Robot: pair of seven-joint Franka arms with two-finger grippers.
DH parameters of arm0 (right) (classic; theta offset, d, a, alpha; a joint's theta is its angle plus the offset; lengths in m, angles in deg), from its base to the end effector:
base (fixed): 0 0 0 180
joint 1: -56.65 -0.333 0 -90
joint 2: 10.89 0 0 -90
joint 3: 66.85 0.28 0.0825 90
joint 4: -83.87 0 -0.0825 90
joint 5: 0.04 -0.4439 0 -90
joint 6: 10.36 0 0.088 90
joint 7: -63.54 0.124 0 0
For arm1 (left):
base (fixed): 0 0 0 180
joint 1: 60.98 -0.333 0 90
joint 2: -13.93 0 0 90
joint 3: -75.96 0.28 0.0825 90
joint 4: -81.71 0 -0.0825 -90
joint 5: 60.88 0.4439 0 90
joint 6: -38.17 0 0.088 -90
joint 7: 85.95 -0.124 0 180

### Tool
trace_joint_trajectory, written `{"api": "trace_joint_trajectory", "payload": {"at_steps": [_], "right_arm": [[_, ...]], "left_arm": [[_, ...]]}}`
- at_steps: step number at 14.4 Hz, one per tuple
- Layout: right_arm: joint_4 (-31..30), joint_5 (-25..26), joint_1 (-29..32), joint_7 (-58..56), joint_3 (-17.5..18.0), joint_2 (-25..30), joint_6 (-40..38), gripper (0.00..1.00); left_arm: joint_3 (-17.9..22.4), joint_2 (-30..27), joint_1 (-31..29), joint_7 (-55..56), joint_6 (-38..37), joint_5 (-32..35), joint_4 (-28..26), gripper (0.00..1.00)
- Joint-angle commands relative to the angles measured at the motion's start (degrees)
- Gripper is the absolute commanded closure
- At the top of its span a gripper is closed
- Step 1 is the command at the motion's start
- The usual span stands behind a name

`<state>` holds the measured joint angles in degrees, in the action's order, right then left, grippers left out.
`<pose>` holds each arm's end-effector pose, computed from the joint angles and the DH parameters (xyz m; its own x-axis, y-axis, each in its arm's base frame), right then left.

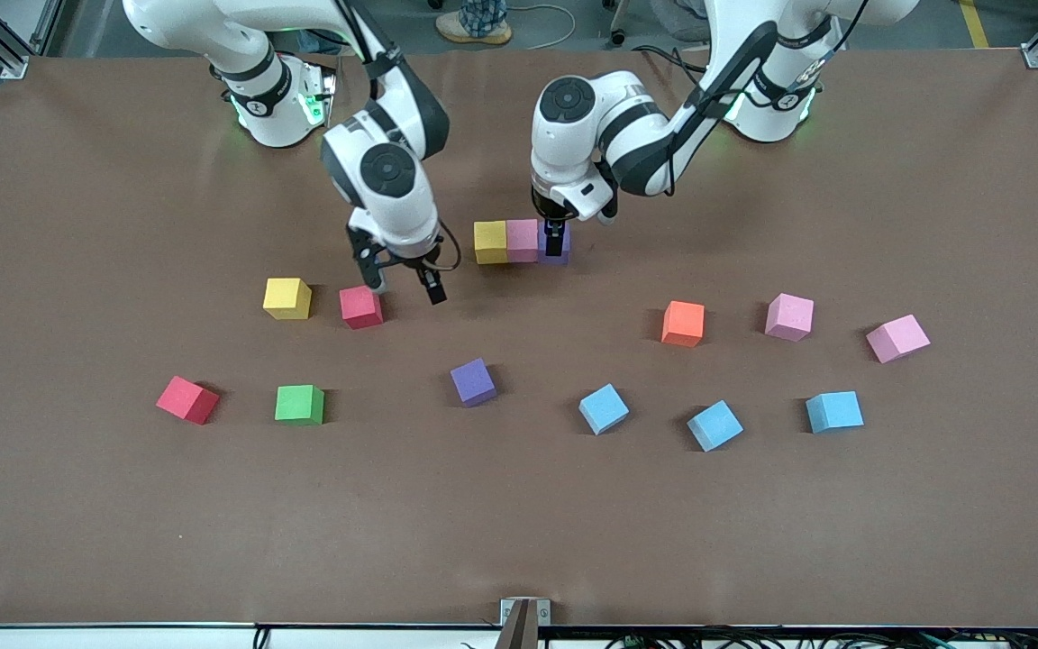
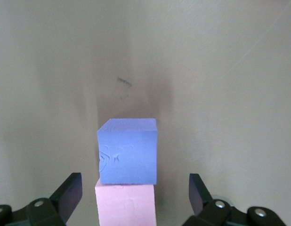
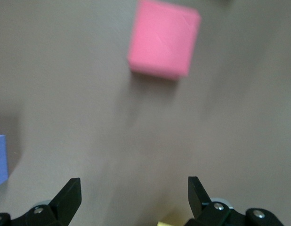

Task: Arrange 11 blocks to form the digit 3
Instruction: 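Reach the red cube with the right gripper while the left gripper withdraws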

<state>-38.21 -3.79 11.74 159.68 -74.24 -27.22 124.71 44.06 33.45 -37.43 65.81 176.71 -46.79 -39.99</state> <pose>0.4728 0.3617 0.1738 0.4831 -0.8756 -0.0014 -0.8742 -0.4824 0.0558 0.3365 -0.5027 0.1781 0.0467 0.9987 -0.0226 0.9989 -0.0468 -0.0019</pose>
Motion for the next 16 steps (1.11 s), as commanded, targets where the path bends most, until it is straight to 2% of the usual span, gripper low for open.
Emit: {"api": "trace_joint_trajectory", "payload": {"at_steps": [1,7,10,13,14,16], "right_arm": [[-1.7,-0.6,3.5,-16.9,0.9,3.8,-0.8,0.0],[-1.8,-0.6,6.9,-47.0,0.8,4.0,-0.4,0.0],[-3.5,-0.5,9.6,-59.5,0.8,3.9,-0.3,0.0],[-5.7,1.2,10.5,-63.5,0.8,4.8,-0.1,0.0],[-7.8,3.6,10.6,-63.5,0.8,5.7,1.7,0.0],[-12.1,4.5,11.6,-65.7,0.9,7.1,6.2,0.0]], "left_arm": [[-0.5,-1.4,-1.7,-4.3,-7.1,0.8,3.9,0.0],[-0.3,0.5,-9.3,-23.4,-13.1,0.8,13.5,0.0],[-0.2,3.4,-12.6,-32.2,-16.9,0.9,19.2,0.0],[-0.1,6.6,-16.4,-43.1,-21.1,0.9,25.7,0.0],[-0.1,7.3,-17.5,-46.3,-21.6,0.9,27.0,0.0],[-0.1,8.7,-19.5,-52.4,-22.0,1.1,29.0,0.0]]}}
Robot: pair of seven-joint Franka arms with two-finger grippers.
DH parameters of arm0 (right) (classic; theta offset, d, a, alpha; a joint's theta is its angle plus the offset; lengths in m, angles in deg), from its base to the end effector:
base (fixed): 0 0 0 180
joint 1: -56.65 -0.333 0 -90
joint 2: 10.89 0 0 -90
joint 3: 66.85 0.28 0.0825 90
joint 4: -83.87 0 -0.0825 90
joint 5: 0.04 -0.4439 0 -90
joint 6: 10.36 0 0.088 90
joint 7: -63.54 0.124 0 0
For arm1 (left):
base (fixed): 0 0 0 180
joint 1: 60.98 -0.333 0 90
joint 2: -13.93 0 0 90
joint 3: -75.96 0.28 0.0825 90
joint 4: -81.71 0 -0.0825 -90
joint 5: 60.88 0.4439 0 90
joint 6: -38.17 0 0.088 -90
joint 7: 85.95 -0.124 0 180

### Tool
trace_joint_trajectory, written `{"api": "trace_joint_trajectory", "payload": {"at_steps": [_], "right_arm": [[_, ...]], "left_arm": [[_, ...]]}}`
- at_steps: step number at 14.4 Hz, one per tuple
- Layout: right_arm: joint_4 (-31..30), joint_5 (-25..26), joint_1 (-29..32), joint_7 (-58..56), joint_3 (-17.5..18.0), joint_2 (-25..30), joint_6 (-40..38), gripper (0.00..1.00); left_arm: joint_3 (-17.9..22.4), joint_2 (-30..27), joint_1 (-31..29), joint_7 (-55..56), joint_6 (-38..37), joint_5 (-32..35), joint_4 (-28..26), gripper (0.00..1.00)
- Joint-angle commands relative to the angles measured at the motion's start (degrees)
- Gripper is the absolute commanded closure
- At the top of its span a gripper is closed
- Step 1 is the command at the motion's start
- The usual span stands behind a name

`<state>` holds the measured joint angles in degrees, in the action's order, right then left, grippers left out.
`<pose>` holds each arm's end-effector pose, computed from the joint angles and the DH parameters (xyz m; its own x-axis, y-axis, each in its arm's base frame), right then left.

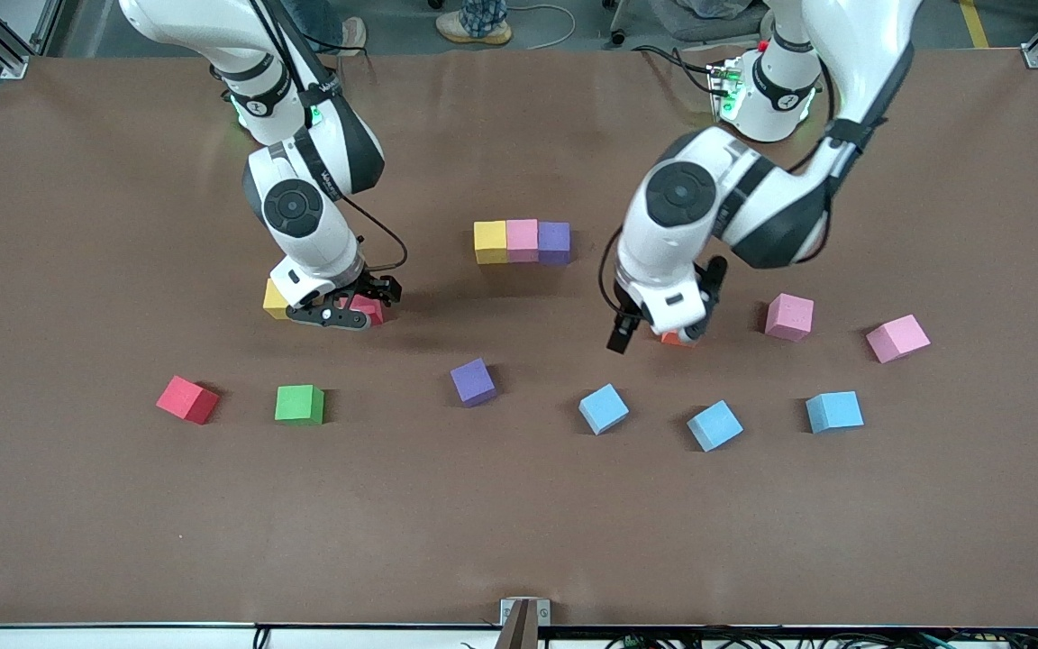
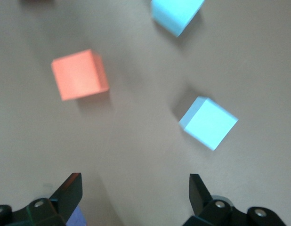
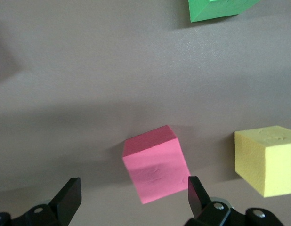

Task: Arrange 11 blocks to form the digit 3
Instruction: 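Reach the red cube with the right gripper while the left gripper withdraws, then grasp the red cube with the right gripper while the left gripper retracts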

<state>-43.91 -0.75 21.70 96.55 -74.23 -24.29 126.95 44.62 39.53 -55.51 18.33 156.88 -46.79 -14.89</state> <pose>0.5043 0.2601 0.1636 0.9938 -0.1027 -0.0428 -0.1004 -0.9935 0.0540 0.5826 -0.3875 0.2938 0.4495 0.8932 -0.0127 0.8933 -0.4494 0.0086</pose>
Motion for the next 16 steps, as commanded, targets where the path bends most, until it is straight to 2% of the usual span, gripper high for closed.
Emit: {"api": "trace_joint_trajectory", "payload": {"at_steps": [1,5,8,12,15,16], "right_arm": [[-7.5,1.4,2.1,-4.1,0.9,4.3,5.2,0.0],[-9.6,1.5,2.2,-4.9,0.9,3.6,12.0,0.0],[-9.6,1.5,2.1,-5.1,0.9,1.9,14.0,0.0],[-9.9,1.5,2.3,-7.4,0.8,-1.5,17.7,0.0],[-9.8,1.5,2.3,-8.0,0.8,-3.3,19.0,0.0],[-9.8,1.5,2.4,-9.1,0.8,-3.3,18.9,0.14]], "left_arm": [[-0.6,3.2,-2.0,-8.3,-2.3,1.5,4.7,0.0],[1.9,5.4,-3.6,-21.8,-2.3,2.6,8.2,0.0],[3.9,5.3,-4.1,-35.2,-3.2,2.5,8.7,0.0],[7.2,4.3,-4.2,-51.3,-12.0,2.6,14.4,0.0],[9.4,0.9,-4.2,-59.8,-15.7,2.5,15.4,0.0],[10.1,-0.5,-4.2,-62.7,-16.2,2.5,15.4,0.0]]}}
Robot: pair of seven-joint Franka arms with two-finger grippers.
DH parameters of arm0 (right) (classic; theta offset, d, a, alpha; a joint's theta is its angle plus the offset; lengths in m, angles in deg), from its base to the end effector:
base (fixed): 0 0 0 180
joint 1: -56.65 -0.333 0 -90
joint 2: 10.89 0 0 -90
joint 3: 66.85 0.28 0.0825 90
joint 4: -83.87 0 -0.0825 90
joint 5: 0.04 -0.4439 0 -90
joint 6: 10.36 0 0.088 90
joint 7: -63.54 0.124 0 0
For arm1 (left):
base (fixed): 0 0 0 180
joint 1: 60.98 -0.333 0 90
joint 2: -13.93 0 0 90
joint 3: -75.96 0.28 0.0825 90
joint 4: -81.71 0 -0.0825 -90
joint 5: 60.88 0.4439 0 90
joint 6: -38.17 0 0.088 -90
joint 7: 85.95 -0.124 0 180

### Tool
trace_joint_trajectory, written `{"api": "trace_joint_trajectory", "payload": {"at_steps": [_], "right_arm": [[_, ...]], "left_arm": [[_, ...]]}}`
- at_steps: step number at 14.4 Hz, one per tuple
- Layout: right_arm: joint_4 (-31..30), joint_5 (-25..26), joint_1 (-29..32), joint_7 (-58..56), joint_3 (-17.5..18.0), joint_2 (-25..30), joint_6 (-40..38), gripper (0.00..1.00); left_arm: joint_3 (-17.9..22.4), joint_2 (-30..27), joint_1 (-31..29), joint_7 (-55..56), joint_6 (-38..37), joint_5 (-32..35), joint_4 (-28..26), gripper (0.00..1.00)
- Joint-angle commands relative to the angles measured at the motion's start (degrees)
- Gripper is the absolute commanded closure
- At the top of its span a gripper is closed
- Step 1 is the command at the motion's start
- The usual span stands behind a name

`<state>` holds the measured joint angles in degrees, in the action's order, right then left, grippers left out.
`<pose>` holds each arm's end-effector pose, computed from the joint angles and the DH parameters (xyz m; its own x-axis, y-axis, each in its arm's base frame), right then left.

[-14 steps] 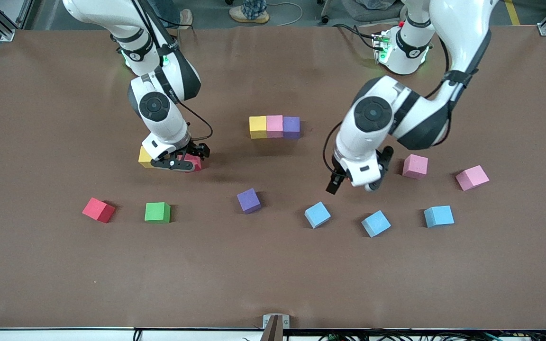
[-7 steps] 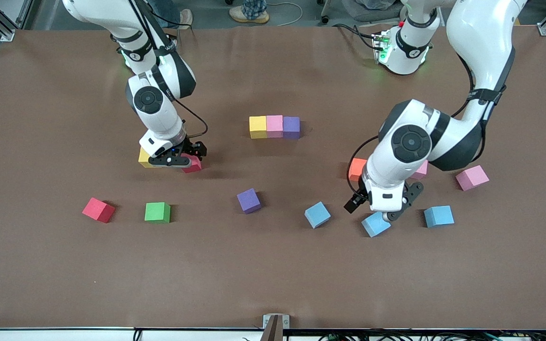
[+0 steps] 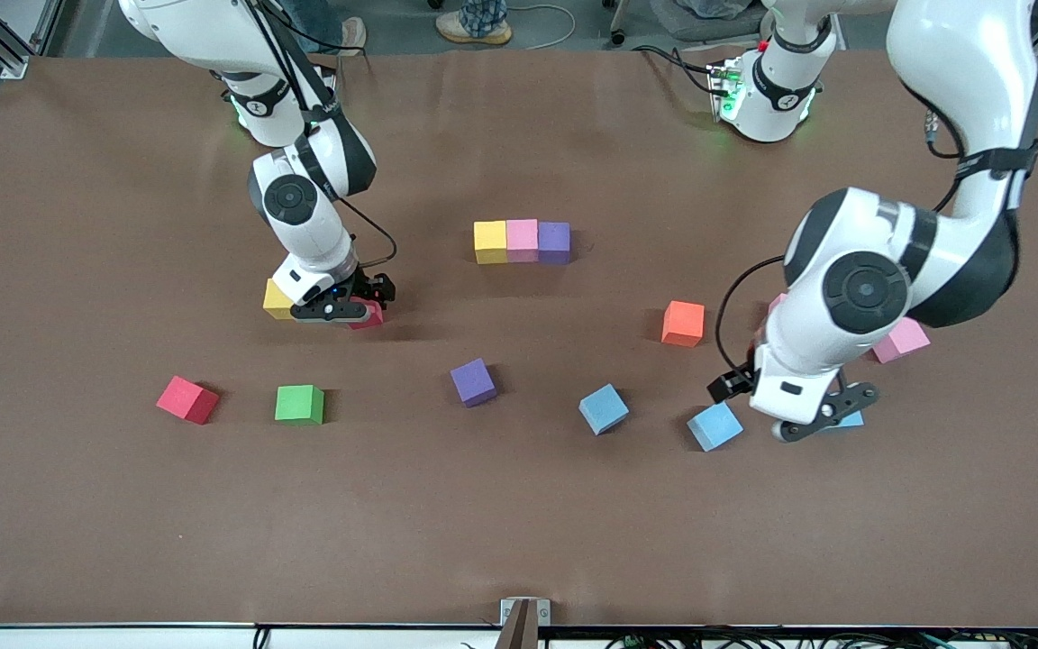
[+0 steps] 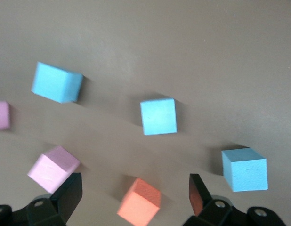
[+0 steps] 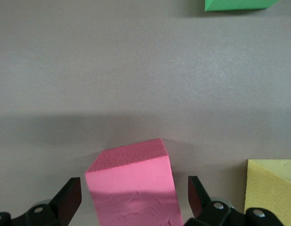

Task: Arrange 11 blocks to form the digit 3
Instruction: 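Grasp the red cube with the right gripper while the left gripper retracts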

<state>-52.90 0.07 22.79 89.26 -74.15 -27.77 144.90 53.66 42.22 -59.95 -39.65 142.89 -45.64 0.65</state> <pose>0.4706 0.2287 0.0957 0.9988 0.0228 0.0436 0.0219 -0.9995 0.0209 0.6929 -0.2309 0.3618 0.9340 0.3567 0.0220 0.3572 -0.9303 -0.0827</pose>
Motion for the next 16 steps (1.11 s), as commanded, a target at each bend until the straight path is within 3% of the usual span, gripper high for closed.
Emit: {"api": "trace_joint_trajectory", "payload": {"at_steps": [1,2,3,4,8,12,16], "right_arm": [[-0.7,0.7,2.1,-3.6,0.8,0.3,0.5,0.42],[-0.3,0.7,2.6,-5.0,0.8,0.4,0.1,0.76],[0.0,0.6,2.7,-4.4,0.8,0.4,0.0,0.93],[0.4,0.3,2.2,-4.1,0.9,0.4,0.0,0.98],[5.1,-0.2,-3.8,3.7,1.7,-1.7,-0.1,1.0],[15.8,-3.1,-11.5,11.9,1.9,-7.3,-5.7,1.0],[22.6,-5.5,-16.4,18.1,1.9,-11.2,-8.5,1.0]], "left_arm": [[1.6,-4.7,0.1,-8.2,-3.6,1.2,-0.1,0.0],[2.0,-6.2,-0.5,-11.6,-4.9,0.8,-0.1,0.0],[1.8,-7.6,-1.6,-14.3,-5.9,0.8,-0.1,0.0],[1.6,-9.5,-2.5,-16.7,-7.2,0.5,-0.1,0.0],[2.0,-15.4,-4.2,-25.6,-12.4,-2.2,-0.4,0.0],[14.5,-22.8,-0.1,-38.3,-15.9,-10.9,-3.3,0.0],[16.8,-25.6,-0.2,-41.6,-17.0,-11.8,-3.7,0.0]]}}
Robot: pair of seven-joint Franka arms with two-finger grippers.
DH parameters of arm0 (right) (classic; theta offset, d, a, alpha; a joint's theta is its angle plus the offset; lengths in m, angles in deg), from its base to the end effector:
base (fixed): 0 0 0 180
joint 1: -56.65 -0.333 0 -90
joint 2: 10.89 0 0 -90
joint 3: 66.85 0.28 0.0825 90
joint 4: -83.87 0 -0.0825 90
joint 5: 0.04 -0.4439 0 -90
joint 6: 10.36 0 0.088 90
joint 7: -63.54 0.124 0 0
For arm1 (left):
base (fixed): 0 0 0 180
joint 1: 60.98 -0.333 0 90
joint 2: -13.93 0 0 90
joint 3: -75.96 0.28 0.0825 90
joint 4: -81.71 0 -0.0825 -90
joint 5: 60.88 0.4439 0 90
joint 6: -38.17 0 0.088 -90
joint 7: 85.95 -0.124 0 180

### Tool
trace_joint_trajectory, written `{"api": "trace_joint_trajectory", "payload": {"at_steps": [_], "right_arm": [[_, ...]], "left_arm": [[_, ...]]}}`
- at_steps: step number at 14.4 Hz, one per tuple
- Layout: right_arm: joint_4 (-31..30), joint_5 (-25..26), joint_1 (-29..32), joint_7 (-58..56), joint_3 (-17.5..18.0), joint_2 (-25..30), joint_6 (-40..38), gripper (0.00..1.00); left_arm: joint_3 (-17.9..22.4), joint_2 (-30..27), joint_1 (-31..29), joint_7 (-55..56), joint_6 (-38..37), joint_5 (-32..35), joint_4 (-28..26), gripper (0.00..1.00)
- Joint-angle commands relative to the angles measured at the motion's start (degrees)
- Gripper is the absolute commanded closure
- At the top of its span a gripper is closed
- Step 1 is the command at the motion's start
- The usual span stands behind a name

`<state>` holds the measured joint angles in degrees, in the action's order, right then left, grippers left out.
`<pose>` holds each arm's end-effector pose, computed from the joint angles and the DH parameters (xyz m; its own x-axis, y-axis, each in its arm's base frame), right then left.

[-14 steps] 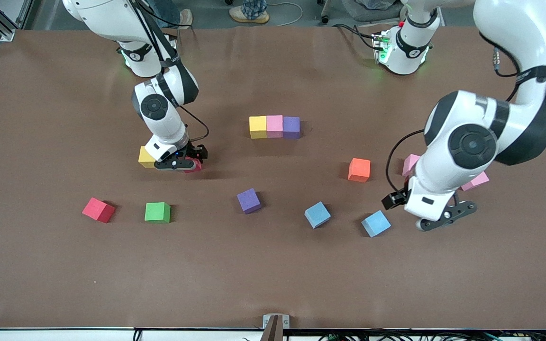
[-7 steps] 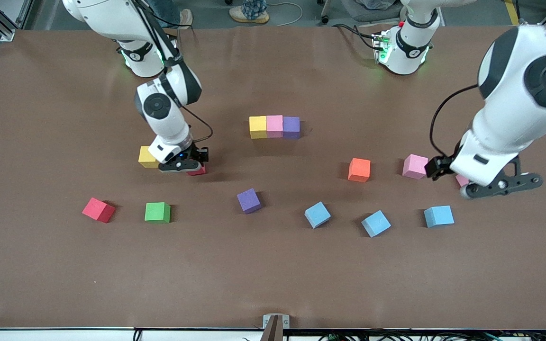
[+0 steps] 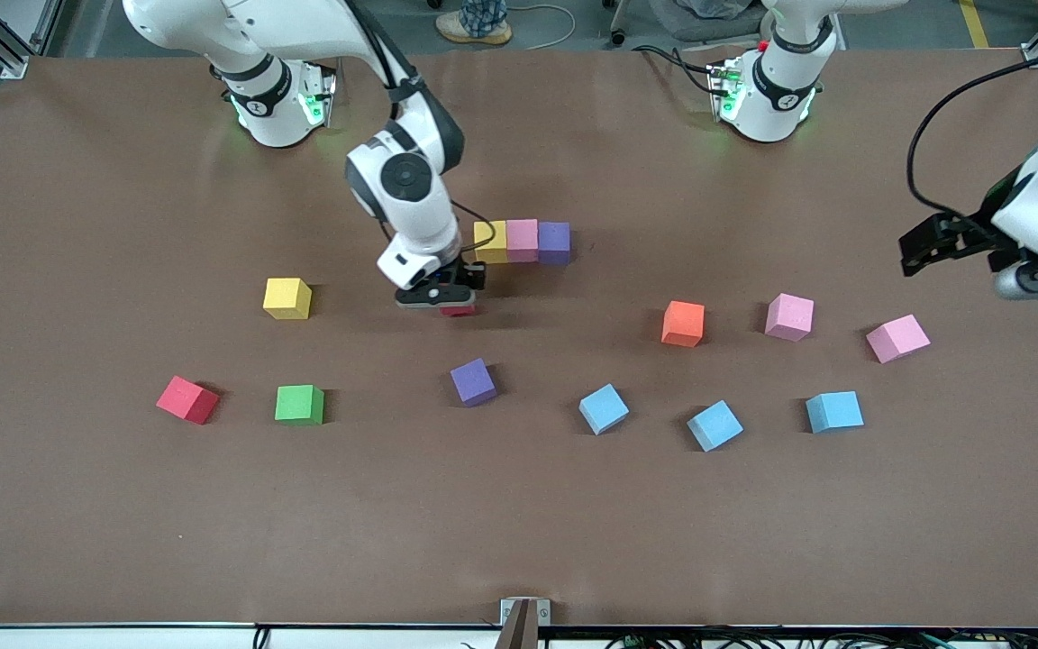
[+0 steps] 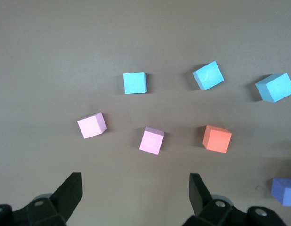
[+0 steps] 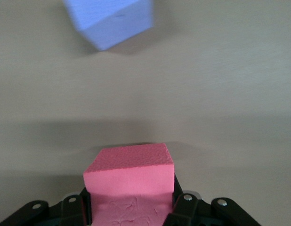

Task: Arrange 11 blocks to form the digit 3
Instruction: 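Place the red cube against the yellow cube with the right gripper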

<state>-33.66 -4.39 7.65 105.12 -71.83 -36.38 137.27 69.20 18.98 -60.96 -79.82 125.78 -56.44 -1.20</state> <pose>0.4521 0.4328 0.1298 0.9983 -0.0116 0.0563 -0.0082 -0.9981 -0.0612 0.6316 -0.0623 0.5790 1.0000 -0.0080 0.0018 -0.0078 -0.9977 -0.0672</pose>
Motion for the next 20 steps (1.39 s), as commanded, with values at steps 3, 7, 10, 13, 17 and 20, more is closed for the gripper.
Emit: {"api": "trace_joint_trajectory", "payload": {"at_steps": [3,7,10,13,17,20], "right_arm": [[4.3,-1.4,-3.0,2.5,-0.3,-4.1,-0.9,1.0],[4.0,-1.9,-4.0,5.1,-0.1,-4.1,-1.4,1.0],[3.3,-1.9,-4.3,7.6,-0.1,-4.1,-1.7,0.99],[3.3,-1.9,-4.9,8.4,-0.1,-4.1,-2.3,0.99],[2.4,-1.9,-5.4,8.4,-0.1,-4.0,-2.9,0.99],[2.3,-1.9,-5.5,9.0,-0.1,-4.0,-2.8,0.99]], "left_arm": [[1.5,-2.9,0.9,-0.5,-0.2,-1.7,-1.8,0.0],[-1.6,-2.5,1.6,-0.2,-3.1,-1.5,-1.7,0.0],[-2.6,-1.9,1.0,-1.0,-3.2,-1.8,-1.5,0.0],[-2.3,-1.7,0.5,-1.2,-3.1,-1.9,-1.2,0.0],[-2.2,-1.7,0.6,-1.2,-3.0,-1.9,-1.2,0.0],[-2.1,-1.6,0.6,-1.2,-3.0,-1.9,-1.3,0.0]]}}
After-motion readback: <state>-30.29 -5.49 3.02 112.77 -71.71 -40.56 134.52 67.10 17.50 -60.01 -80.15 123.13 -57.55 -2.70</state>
